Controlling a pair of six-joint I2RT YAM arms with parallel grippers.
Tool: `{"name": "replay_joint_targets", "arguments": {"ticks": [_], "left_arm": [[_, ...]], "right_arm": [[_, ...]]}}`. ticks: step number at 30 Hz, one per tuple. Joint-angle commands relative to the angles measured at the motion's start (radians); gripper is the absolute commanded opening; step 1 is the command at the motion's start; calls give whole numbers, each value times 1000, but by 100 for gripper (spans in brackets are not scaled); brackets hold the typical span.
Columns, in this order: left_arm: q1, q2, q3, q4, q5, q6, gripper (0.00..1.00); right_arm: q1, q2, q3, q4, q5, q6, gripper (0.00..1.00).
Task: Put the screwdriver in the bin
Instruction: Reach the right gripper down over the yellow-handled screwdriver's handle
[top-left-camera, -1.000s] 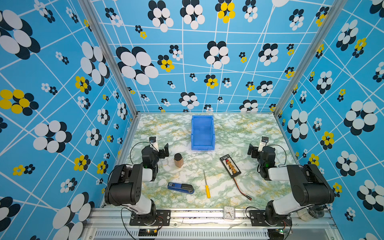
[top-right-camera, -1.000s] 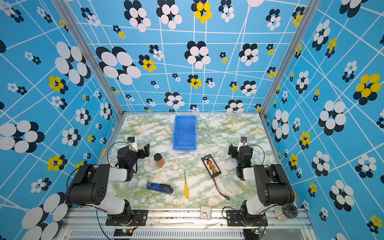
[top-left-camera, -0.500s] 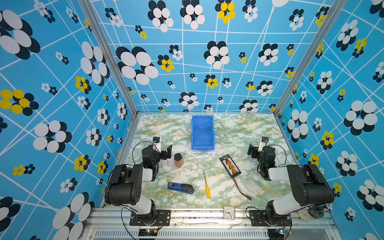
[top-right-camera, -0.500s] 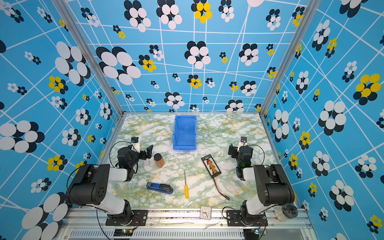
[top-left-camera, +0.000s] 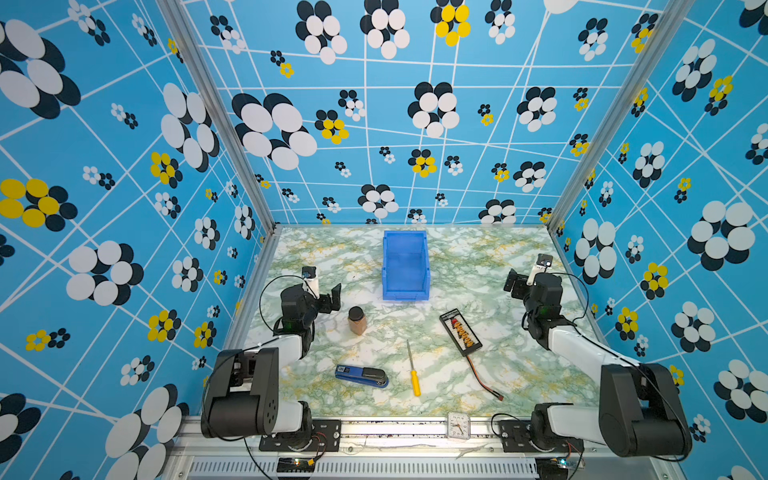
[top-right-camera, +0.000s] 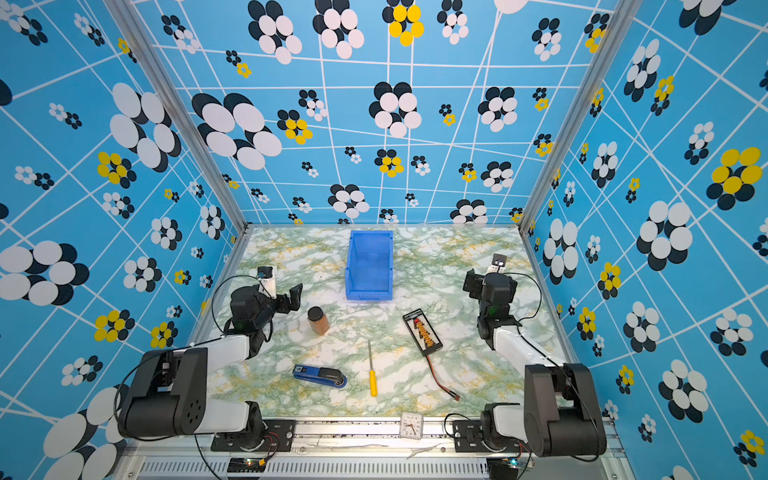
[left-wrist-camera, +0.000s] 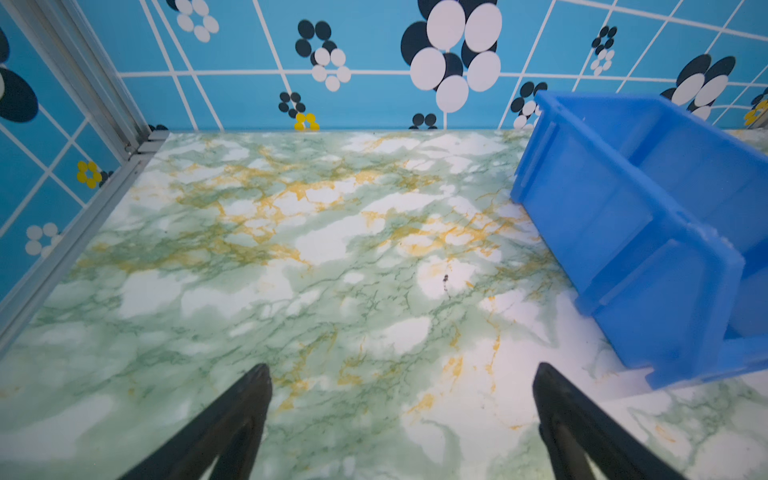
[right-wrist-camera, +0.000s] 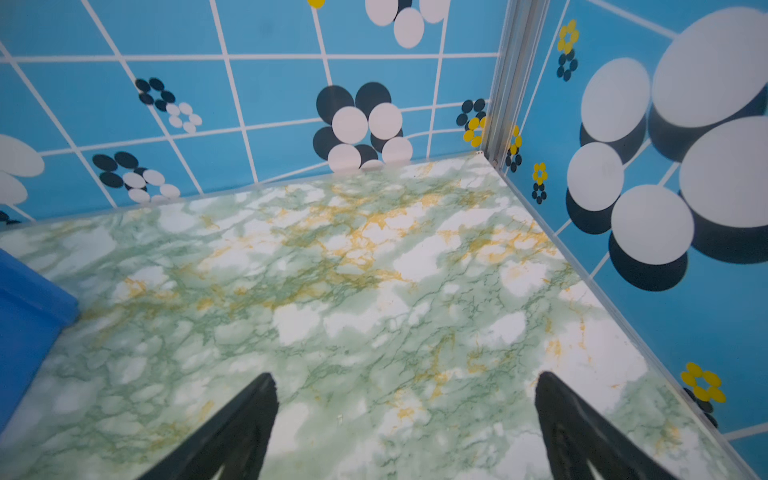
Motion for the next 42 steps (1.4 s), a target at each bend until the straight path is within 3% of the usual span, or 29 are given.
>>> {"name": "replay_joint_targets", "arguments": {"ticks": [1, 5, 9, 13, 18, 22, 25, 31, 42], "left_arm": [[7, -79, 54, -250, 52, 26, 99], [0, -163, 173, -553, 39, 96, 99], [1, -215, 325, -857, 28, 145, 99], [3, -231, 469, -1092, -24, 154, 99], [15, -213, 605, -1292, -35, 144, 99], [22, -188, 677, -1381, -5, 119, 99], [29, -166, 708, -1405, 14, 94, 99], [51, -148, 729, -1391, 43, 61, 99], [59, -154, 734, -1370, 64, 29, 99]], "right_arm": [[2, -84, 125, -439, 54, 145, 99], [70, -187, 211, -737, 52, 238, 99], [257, -207, 289, -978, -35, 305, 98], [461, -201, 304, -1079, -72, 401, 92], [713, -61, 346, -1131, -106, 488, 85], [882, 60, 406, -1138, -117, 546, 84], [971, 161, 455, -1138, -153, 562, 67], [1124, 320, 511, -1117, -190, 629, 69], [1204, 497, 514, -1023, -228, 726, 60]]}}
